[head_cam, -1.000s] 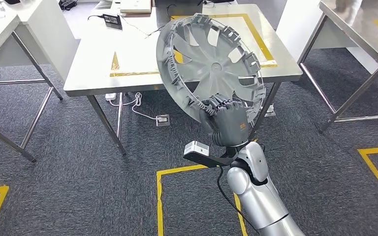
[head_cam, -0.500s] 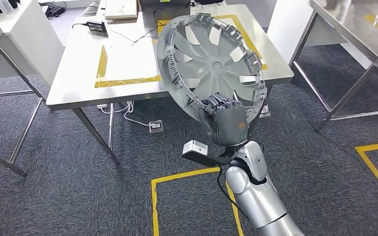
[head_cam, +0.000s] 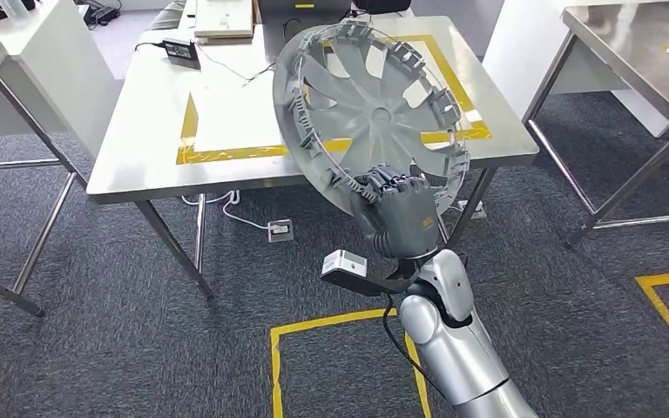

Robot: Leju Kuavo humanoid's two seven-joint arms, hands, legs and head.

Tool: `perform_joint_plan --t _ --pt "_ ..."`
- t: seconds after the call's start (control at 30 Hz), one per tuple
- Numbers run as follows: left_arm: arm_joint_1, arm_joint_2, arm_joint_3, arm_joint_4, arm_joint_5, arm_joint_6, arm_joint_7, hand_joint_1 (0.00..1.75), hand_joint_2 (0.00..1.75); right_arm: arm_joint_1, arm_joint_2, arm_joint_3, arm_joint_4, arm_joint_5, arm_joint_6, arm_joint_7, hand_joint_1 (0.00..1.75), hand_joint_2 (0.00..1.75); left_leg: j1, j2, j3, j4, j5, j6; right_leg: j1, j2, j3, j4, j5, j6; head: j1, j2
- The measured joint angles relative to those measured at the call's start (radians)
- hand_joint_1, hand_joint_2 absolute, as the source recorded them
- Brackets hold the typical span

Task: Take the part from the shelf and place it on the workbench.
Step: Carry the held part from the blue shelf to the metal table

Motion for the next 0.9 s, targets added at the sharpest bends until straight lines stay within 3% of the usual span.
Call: perform_joint_plan --t 0.03,0.13,0.2,0.3,0.37,0.4,0.47,0.53,0.67,0.73,0.83,0.87,0.9 --pt "-0.001 0.000 0.000 0.000 0.000 0.000 0.000 0.00 1.75 -0.001 0.000 0.000 0.000 0.000 0.000 -0.001 1.75 1.75 -0.001 0.000 0.003 -0.002 -0.006 -0.006 0.003 -0.002 0.011 -0.033 0.008 -0.006 0.000 0.000" --pt "-0.001 0.000 0.000 0.000 0.001 0.000 0.000 0.00 1.75 0.000 0.000 0.001 -0.002 0.000 0.000 0.002 1.75 1.75 -0.002 0.002 0.016 -0.006 -0.014 -0.026 0.007 0.001 0.027 -0.052 -0.004 -0.033 0.001 0.000" --pt "-0.002 0.000 0.001 0.000 0.001 0.000 0.000 0.00 1.75 0.001 0.000 0.000 -0.002 -0.001 0.000 0.004 1.75 1.75 -0.001 0.003 0.001 0.038 -0.020 -0.035 0.004 0.003 0.046 -0.056 -0.012 -0.048 0.000 0.000" --pt "-0.002 0.000 0.001 0.000 0.001 0.000 -0.001 0.00 1.75 0.001 0.000 -0.001 -0.002 0.001 0.000 0.001 1.75 1.75 0.000 0.003 -0.109 0.216 -0.074 -0.041 0.005 0.004 0.071 -0.058 -0.032 -0.060 -0.002 0.000" --pt "0.003 0.000 0.002 0.000 0.001 0.000 -0.001 0.00 1.75 0.004 0.000 -0.001 -0.002 0.001 0.001 0.000 1.75 1.75 0.000 0.003 -0.166 0.269 -0.092 -0.040 0.008 0.007 0.092 -0.058 -0.050 -0.061 -0.002 0.000" --pt "0.005 0.000 0.002 0.000 0.002 0.000 -0.001 0.00 1.75 0.006 0.000 -0.001 -0.002 0.000 0.002 0.001 1.75 1.75 -0.001 0.003 -0.172 0.247 -0.070 -0.038 0.009 0.008 0.105 -0.058 -0.060 -0.060 -0.002 0.000" --pt "0.007 0.000 0.004 0.001 0.002 0.000 -0.001 0.00 1.75 0.008 0.001 -0.001 -0.002 0.000 0.003 0.001 1.75 1.75 -0.003 0.003 -0.154 0.130 0.032 -0.028 0.010 0.009 0.131 -0.057 -0.081 -0.058 -0.002 0.000" --pt "0.008 0.001 0.006 0.001 0.003 0.000 -0.002 0.00 1.75 0.007 0.001 -0.001 -0.002 0.001 0.003 0.001 1.75 1.75 -0.009 0.003 -0.132 0.034 0.091 -0.016 0.013 0.011 0.147 -0.056 -0.099 -0.049 -0.002 0.000" --pt "0.012 0.001 0.008 0.000 0.004 0.001 -0.004 0.00 1.75 0.008 0.002 -0.001 -0.003 0.000 0.004 0.001 1.75 1.75 -0.009 0.001 -0.107 0.007 0.091 0.006 0.015 0.012 0.158 -0.036 -0.112 -0.029 -0.002 0.000" --pt "0.009 0.000 0.009 0.000 0.003 0.000 -0.006 0.00 1.75 0.007 0.002 0.000 -0.003 0.000 0.005 0.000 1.75 1.75 -0.005 0.000 -0.090 0.002 0.084 0.016 0.012 0.010 0.119 0.034 -0.134 -0.018 0.001 0.000" --pt "0.007 -0.001 0.009 0.000 0.002 0.000 -0.006 0.00 1.75 0.008 0.001 0.001 -0.003 0.001 0.005 -0.002 1.75 1.75 -0.004 -0.001 -0.072 0.001 0.065 0.021 0.006 0.007 -0.004 0.205 -0.194 -0.003 0.003 0.000" --pt "0.007 -0.001 0.009 0.000 0.002 0.000 -0.006 0.00 1.75 0.010 0.001 0.001 -0.003 0.000 0.006 0.000 1.75 1.75 -0.004 -0.001 -0.064 0.001 0.057 0.020 0.003 0.007 -0.032 0.228 -0.196 0.000 0.003 0.000" --pt "0.008 -0.001 0.010 0.000 0.002 0.000 -0.006 0.00 1.75 0.011 0.000 0.001 -0.003 0.000 0.006 0.001 1.75 1.75 -0.004 -0.003 -0.054 0.002 0.049 0.019 0.002 0.006 -0.044 0.215 -0.176 0.000 0.003 0.000"
